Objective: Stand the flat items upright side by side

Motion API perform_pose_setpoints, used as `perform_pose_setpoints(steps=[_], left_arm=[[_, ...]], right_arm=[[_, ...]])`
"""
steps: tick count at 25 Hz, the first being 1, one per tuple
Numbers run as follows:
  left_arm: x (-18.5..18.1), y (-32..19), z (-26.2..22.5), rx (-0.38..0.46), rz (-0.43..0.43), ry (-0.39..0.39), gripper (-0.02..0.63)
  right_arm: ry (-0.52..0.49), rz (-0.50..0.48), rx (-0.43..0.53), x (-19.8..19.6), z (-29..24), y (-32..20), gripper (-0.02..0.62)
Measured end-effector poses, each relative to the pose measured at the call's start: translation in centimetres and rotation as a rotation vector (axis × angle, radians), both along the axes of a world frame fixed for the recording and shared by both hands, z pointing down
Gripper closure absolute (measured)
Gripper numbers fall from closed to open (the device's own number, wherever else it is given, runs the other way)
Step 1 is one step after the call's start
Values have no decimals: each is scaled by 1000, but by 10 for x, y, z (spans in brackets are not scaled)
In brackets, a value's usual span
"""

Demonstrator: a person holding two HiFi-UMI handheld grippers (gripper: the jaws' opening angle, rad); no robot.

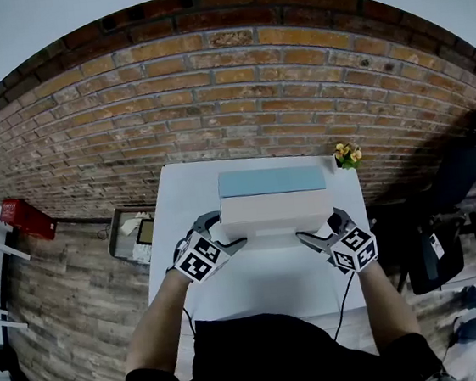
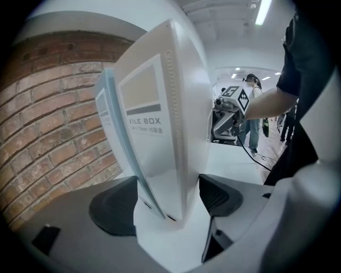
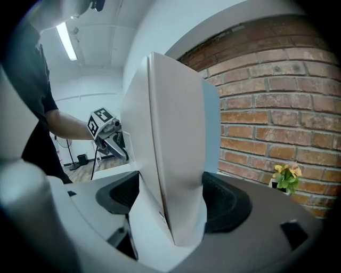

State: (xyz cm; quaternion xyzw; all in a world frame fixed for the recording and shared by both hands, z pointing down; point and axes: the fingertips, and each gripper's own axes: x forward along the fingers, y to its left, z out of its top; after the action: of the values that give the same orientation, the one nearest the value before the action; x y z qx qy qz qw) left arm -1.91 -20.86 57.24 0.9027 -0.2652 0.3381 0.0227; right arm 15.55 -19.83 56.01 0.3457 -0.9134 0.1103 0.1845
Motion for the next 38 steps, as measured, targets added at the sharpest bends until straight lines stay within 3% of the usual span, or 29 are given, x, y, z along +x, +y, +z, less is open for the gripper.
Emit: perform_pose_setpoints(steps=[8,14,26,32,38], left_arm=[[17,-21,-2,32,116,-74,224],[16,-25,-2,28,127,-71,224],[6,-16,1,-10,-17,29,250],[-17,-8,-1,-51,-138,104,250],[-37,17,-2,-81,-179,148,250]], right_arm=[[21,107,28,14,-1,3,221],[32,131,24,12,0,1,225],[-3,90,-16,11,1,-1,221],[-82,146,-58,33,5,16,224],[-146,224,-54,42,3,41,260]])
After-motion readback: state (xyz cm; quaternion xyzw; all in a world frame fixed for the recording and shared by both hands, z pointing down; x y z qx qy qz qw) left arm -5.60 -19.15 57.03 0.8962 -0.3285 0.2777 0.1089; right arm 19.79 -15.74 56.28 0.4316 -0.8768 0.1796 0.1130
